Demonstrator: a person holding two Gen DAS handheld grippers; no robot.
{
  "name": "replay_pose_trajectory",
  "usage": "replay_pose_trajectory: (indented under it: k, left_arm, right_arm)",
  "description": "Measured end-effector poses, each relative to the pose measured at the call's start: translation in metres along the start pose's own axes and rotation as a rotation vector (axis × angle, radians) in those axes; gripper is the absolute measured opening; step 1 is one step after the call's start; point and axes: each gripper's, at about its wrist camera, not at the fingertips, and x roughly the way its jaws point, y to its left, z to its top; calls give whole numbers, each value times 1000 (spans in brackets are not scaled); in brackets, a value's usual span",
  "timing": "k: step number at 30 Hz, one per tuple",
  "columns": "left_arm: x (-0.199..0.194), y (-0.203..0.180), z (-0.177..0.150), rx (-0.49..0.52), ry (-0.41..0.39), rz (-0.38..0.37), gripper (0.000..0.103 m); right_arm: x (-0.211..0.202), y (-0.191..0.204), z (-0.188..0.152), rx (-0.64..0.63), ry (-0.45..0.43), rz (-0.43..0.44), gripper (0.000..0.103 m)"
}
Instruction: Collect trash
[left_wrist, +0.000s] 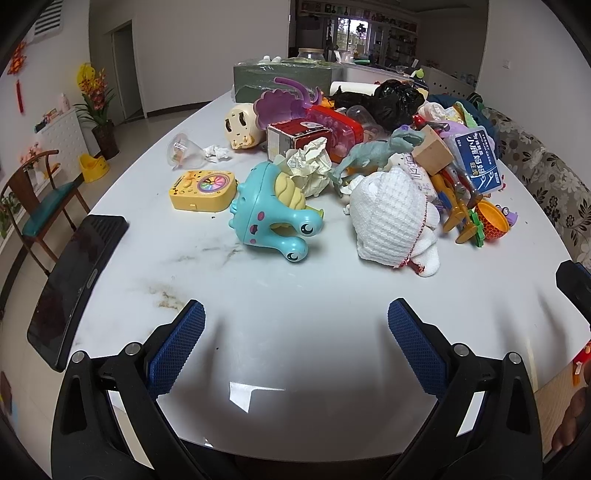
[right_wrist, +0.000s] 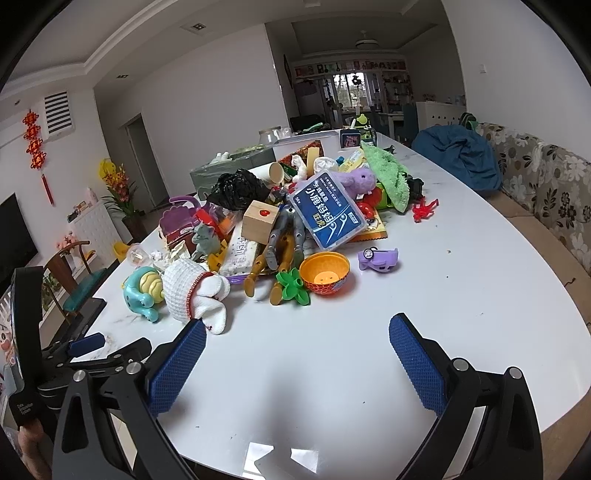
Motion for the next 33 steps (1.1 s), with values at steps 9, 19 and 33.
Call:
replay_pose_trajectory:
  k: [9, 19, 33]
  left_arm:
    - [0, 0, 0, -1, 0, -3, 97]
    - [0, -1, 1, 0, 1, -2, 97]
    - [4, -2, 6, 6, 1, -10, 97]
  right_arm:
    - [-2, 0, 0, 6, 2, 4, 98]
    - [5, -1, 2, 0, 14, 4, 98]
    - [67, -12, 32, -103, 74, -48, 98]
